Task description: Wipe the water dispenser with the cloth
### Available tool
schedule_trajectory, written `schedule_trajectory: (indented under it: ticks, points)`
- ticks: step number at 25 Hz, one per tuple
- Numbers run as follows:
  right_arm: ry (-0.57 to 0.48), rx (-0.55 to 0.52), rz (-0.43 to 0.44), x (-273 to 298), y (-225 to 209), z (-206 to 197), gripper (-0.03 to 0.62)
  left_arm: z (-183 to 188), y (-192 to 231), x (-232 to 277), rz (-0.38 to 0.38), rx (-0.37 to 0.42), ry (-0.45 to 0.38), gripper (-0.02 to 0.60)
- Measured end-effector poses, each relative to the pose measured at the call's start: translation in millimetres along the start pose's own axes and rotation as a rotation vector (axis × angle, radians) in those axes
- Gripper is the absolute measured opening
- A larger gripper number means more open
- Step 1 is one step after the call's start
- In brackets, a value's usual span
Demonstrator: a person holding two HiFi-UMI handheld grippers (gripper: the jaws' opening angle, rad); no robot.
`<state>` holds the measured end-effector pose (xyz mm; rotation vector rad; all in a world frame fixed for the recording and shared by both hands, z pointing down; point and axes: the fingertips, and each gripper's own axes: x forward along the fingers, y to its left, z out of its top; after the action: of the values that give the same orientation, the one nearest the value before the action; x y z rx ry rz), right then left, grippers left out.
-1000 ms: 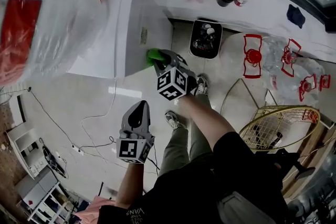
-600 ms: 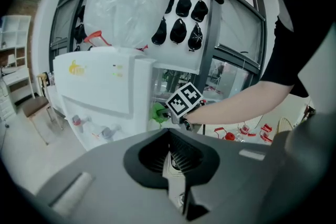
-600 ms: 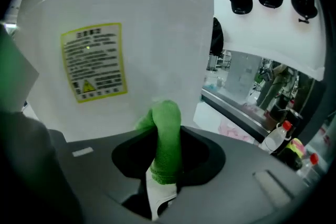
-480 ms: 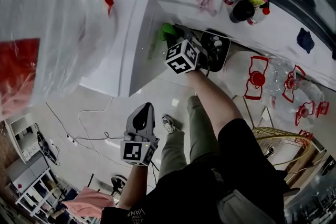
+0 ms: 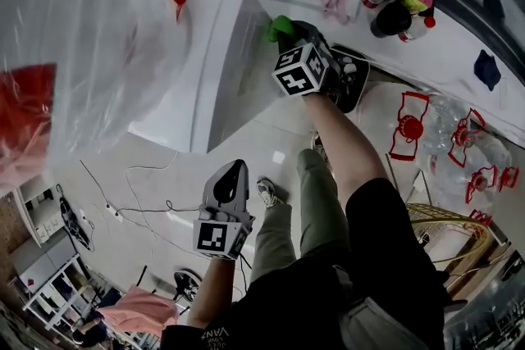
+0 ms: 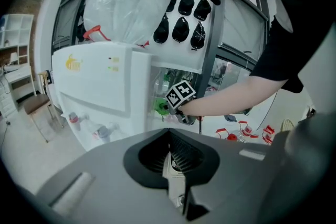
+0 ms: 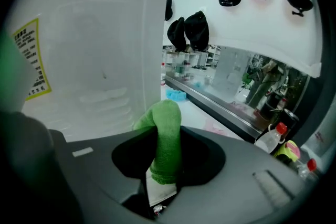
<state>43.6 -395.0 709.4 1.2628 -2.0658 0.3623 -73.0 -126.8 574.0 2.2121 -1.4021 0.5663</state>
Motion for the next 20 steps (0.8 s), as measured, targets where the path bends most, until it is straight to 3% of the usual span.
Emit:
schedule_trajectory:
  ticks: [7,14,20]
  points:
    - [-0.013,0.046,0.001,-55.9,39.3,-45.2,0.115,-7.5,-2.0,-10.8,-0.072,0.033,0.004,0.002]
    - [0.042,0.136,0.033,-109.9,120.7,-122.3,0.115,-33.6,-13.8,-33.1,-0.174,0.105,0.042,0.002]
    - [0.043,0.126,0.123,-118.4,197.3,-136.7,0.115,-50.5,-9.0,-50.8,-0.191,0.154,0.052,0.002]
